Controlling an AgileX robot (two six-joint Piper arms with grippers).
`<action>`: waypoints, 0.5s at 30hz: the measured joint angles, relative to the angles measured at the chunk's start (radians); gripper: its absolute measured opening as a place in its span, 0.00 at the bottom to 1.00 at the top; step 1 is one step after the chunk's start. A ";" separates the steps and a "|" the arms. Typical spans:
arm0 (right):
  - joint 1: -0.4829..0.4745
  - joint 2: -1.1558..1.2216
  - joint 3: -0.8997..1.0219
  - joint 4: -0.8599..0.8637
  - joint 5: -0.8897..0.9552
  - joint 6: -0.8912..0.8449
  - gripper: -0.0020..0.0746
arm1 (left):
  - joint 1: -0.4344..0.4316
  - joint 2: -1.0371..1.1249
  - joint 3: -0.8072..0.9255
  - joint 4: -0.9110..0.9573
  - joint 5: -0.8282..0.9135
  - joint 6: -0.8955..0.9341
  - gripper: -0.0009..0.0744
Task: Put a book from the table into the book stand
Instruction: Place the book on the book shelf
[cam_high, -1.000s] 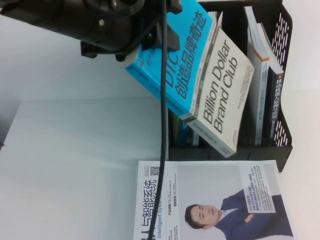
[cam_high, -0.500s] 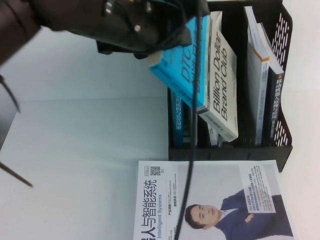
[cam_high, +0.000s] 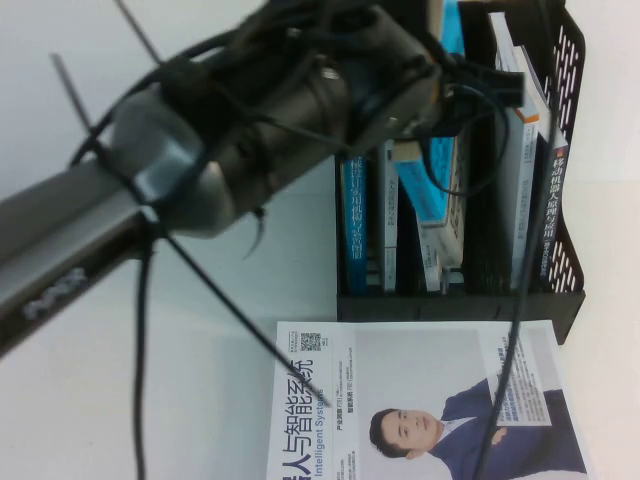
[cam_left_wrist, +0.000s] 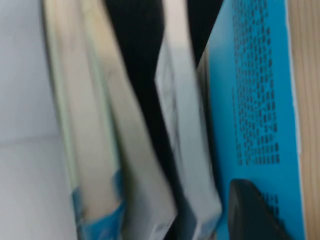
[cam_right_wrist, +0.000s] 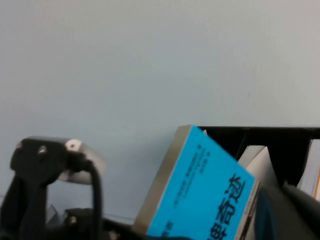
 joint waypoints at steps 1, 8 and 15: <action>0.000 0.000 0.000 0.001 0.008 0.000 0.02 | -0.009 0.021 -0.025 0.028 0.000 -0.002 0.25; 0.000 -0.099 0.000 0.001 -0.090 -0.017 0.02 | -0.029 0.119 -0.168 0.061 0.056 0.028 0.25; 0.000 -0.317 0.000 0.019 -0.283 -0.220 0.02 | -0.027 0.174 -0.200 0.050 0.050 0.115 0.25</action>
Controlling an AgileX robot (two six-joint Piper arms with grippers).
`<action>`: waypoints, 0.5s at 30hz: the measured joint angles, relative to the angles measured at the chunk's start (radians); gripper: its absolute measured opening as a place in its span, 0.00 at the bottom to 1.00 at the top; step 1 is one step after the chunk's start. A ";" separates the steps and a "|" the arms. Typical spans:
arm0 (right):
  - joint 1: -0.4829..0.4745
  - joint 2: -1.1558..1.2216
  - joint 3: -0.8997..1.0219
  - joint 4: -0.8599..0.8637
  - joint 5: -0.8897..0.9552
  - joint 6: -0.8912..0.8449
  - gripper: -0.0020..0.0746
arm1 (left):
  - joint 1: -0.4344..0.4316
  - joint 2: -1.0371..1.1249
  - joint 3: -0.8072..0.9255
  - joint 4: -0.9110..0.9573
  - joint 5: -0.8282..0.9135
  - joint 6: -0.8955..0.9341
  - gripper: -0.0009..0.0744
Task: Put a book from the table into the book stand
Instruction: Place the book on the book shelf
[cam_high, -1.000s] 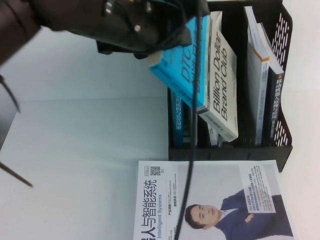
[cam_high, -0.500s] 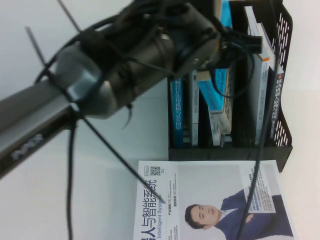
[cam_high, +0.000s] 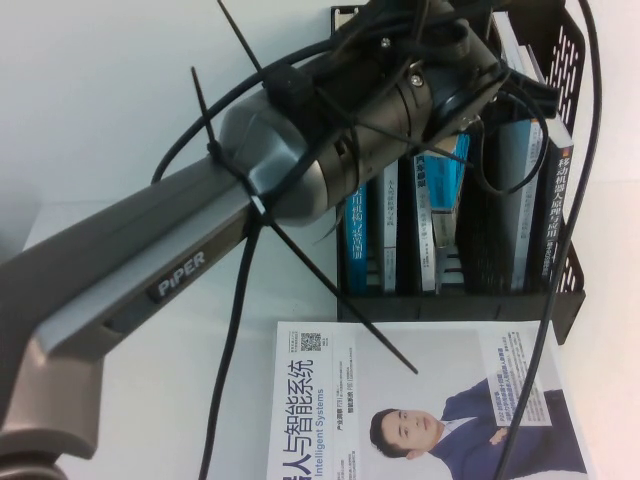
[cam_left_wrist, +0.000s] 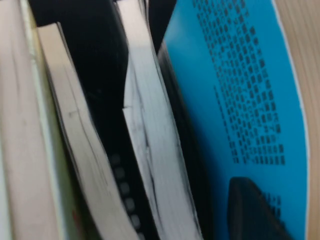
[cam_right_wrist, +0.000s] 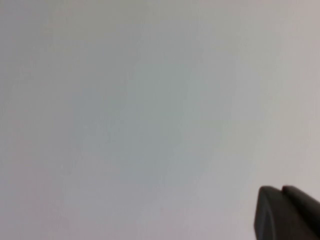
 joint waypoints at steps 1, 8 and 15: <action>0.000 -0.029 0.000 0.006 -0.012 -0.029 0.02 | 0.002 0.005 -0.001 -0.010 -0.002 0.010 0.25; 0.000 -0.190 -0.008 0.197 -0.071 -0.270 0.02 | 0.049 0.031 -0.010 -0.139 0.000 0.055 0.25; 0.000 -0.267 0.004 0.669 -0.298 -0.820 0.02 | 0.070 0.052 -0.010 -0.285 0.088 0.062 0.25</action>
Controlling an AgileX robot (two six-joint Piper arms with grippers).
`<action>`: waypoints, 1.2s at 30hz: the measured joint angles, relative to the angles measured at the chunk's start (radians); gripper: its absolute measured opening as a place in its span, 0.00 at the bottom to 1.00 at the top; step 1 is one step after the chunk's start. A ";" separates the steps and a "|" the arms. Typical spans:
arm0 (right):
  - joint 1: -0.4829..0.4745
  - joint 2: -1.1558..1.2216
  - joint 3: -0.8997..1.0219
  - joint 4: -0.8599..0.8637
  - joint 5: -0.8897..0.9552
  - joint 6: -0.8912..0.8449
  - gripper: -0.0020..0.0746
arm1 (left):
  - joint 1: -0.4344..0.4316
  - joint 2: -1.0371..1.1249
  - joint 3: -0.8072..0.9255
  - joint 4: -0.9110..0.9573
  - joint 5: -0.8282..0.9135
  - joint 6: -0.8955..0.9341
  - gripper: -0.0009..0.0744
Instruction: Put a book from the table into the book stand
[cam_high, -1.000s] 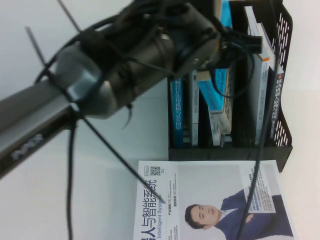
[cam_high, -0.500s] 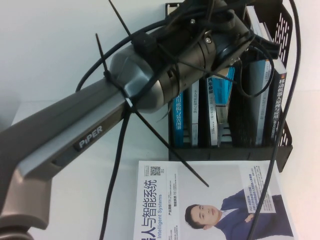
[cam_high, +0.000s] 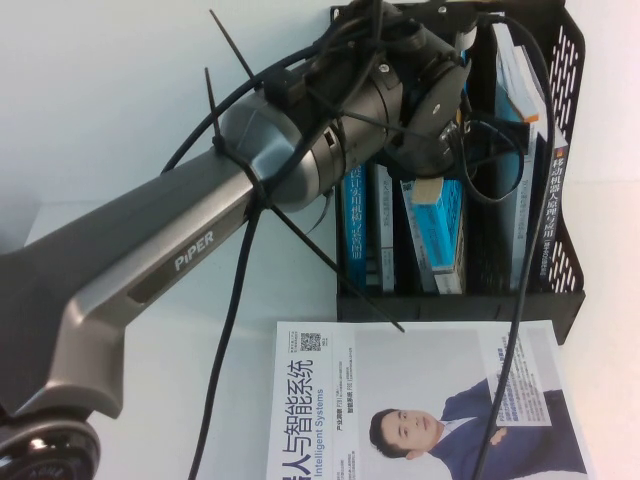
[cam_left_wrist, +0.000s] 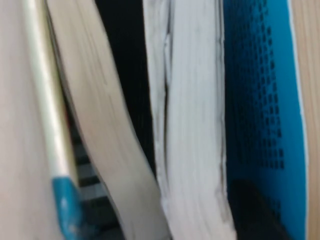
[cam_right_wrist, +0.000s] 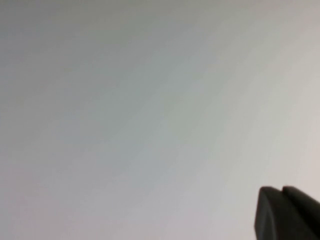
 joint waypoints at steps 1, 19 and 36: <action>0.000 0.000 0.002 0.065 -0.084 -0.085 0.02 | 0.000 0.000 -0.004 -0.002 -0.002 0.000 0.25; 0.000 -0.027 0.116 0.201 -0.302 -0.316 0.02 | 0.045 0.035 -0.077 -0.053 -0.121 0.077 0.48; 0.000 0.028 0.455 -0.135 0.766 0.554 0.02 | 0.190 -0.152 -0.429 0.083 0.319 0.323 0.09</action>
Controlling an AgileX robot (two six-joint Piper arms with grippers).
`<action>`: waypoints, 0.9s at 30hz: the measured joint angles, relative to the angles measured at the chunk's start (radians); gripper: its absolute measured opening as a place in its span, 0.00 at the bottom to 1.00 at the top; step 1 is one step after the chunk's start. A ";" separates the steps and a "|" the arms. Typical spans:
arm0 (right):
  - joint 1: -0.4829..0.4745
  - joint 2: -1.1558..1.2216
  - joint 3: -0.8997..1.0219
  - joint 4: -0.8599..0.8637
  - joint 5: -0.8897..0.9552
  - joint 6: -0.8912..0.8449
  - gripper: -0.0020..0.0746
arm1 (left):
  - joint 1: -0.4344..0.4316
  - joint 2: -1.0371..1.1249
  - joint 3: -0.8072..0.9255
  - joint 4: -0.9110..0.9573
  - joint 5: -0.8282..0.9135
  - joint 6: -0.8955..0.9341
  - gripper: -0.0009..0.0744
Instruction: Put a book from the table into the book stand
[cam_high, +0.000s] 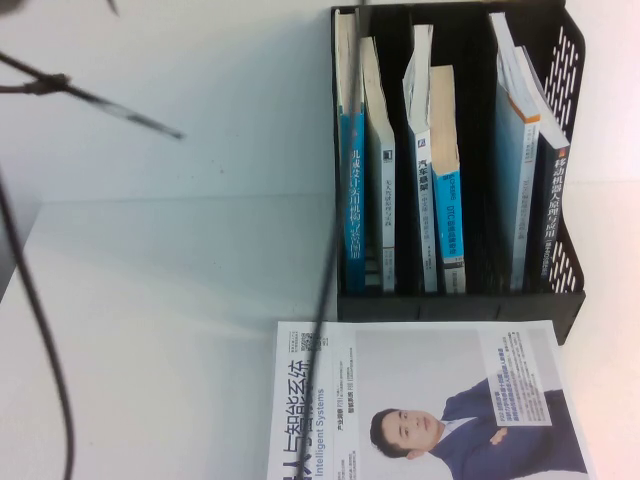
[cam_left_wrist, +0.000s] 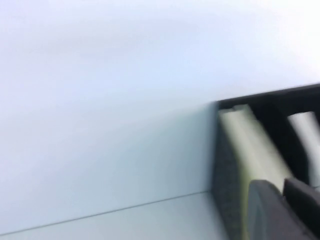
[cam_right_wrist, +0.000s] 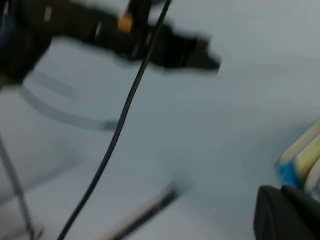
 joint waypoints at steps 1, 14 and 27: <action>0.000 0.017 -0.010 -0.118 0.105 0.109 0.02 | 0.003 -0.012 -0.012 0.038 0.040 0.021 0.07; 0.000 0.119 -0.099 -1.427 0.629 0.981 0.02 | 0.009 -0.352 0.164 0.005 0.092 0.116 0.01; 0.000 -0.231 0.123 -1.549 0.128 1.107 0.02 | 0.009 -1.014 1.052 -0.143 -0.119 0.023 0.01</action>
